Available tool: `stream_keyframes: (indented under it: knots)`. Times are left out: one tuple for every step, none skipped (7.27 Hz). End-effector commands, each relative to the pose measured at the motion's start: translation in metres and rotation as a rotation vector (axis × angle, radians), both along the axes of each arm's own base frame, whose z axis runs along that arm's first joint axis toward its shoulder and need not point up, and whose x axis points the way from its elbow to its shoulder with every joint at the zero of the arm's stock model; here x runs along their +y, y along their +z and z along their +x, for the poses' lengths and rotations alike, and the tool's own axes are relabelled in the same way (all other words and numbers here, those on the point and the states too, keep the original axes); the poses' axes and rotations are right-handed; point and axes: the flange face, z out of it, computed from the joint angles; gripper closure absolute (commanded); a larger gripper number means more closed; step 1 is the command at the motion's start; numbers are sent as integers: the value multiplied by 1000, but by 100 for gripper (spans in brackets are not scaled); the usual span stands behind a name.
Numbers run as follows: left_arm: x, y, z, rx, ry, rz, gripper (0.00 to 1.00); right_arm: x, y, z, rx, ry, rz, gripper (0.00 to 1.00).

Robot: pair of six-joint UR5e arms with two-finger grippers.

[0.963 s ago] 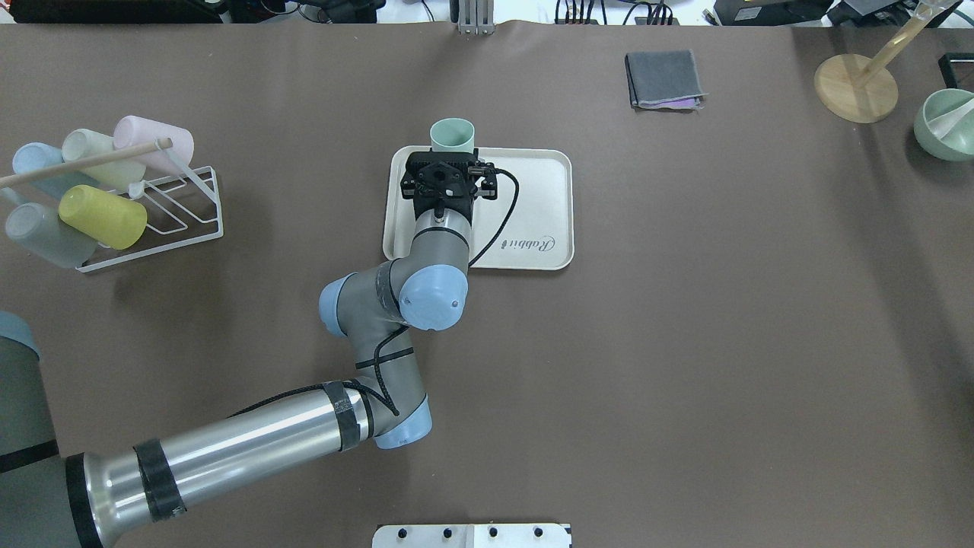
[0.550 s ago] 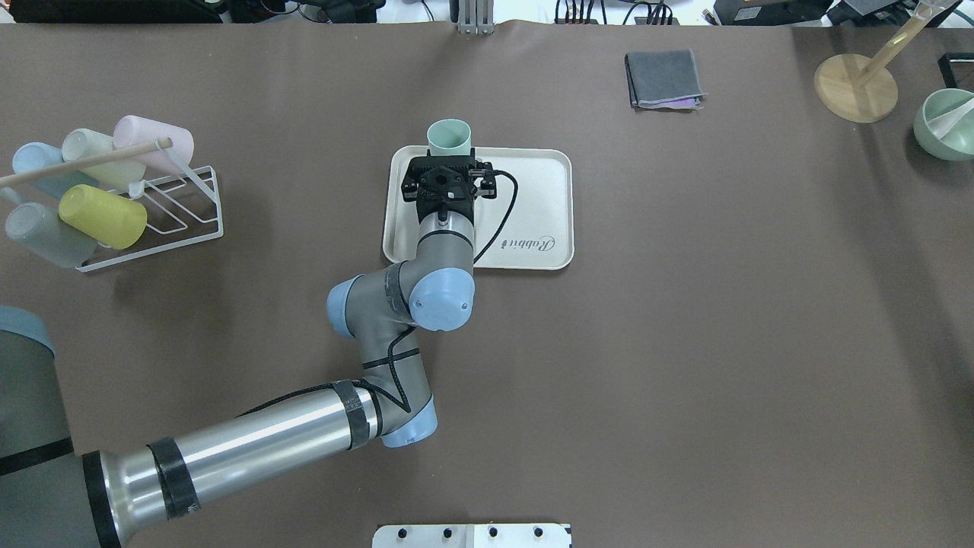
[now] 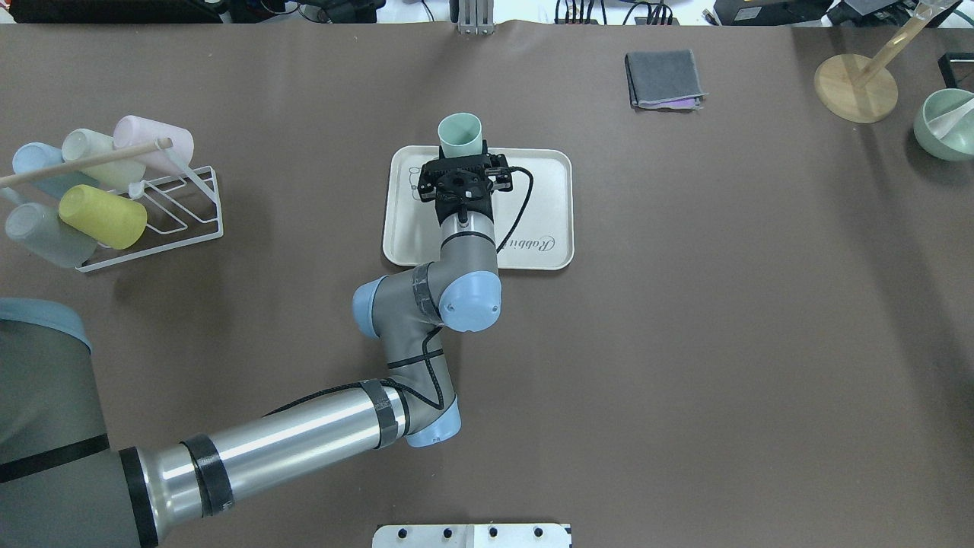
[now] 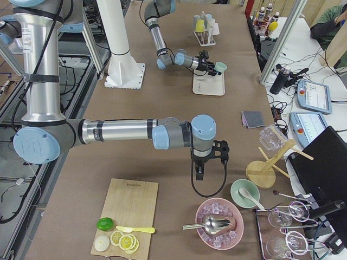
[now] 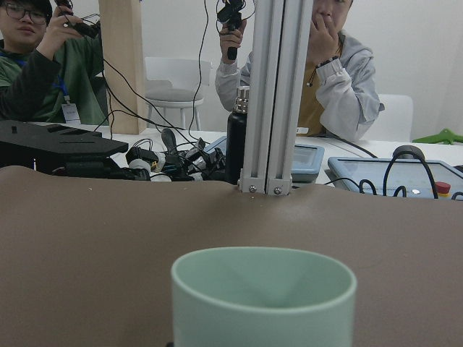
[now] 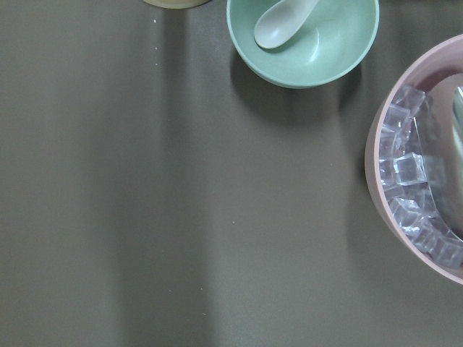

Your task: Pick up and place green cup on tray

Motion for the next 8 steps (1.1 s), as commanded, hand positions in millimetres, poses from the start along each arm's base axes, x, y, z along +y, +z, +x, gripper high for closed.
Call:
stream_keyframes:
  knots:
    - [1, 2, 5, 3, -40, 3, 65, 0, 1, 0, 0, 0, -1, 0]
    - [0, 7, 8, -30, -40, -9, 63, 0, 1, 0, 0, 0, -3, 0]
    - [-2, -1, 11, -63, -39, -20, 63, 0, 1, 0, 0, 0, -1, 0]
    - [6, -11, 20, -69, -28, -22, 63, 0, 1, 0, 0, 0, -1, 0]
    - [17, -11, 27, -71, -13, -22, 63, 0, 1, 0, 0, 0, -1, 0]
    - [30, -8, 37, -80, 6, -24, 63, 0, 1, 0, 0, 0, -3, 0]
    - [34, -7, 40, -89, 9, -26, 63, 0, 1, 3, 0, 6, -3, 0]
    - [33, -8, 39, -90, 3, -23, 63, 0, 1, 3, 0, 6, -1, 0]
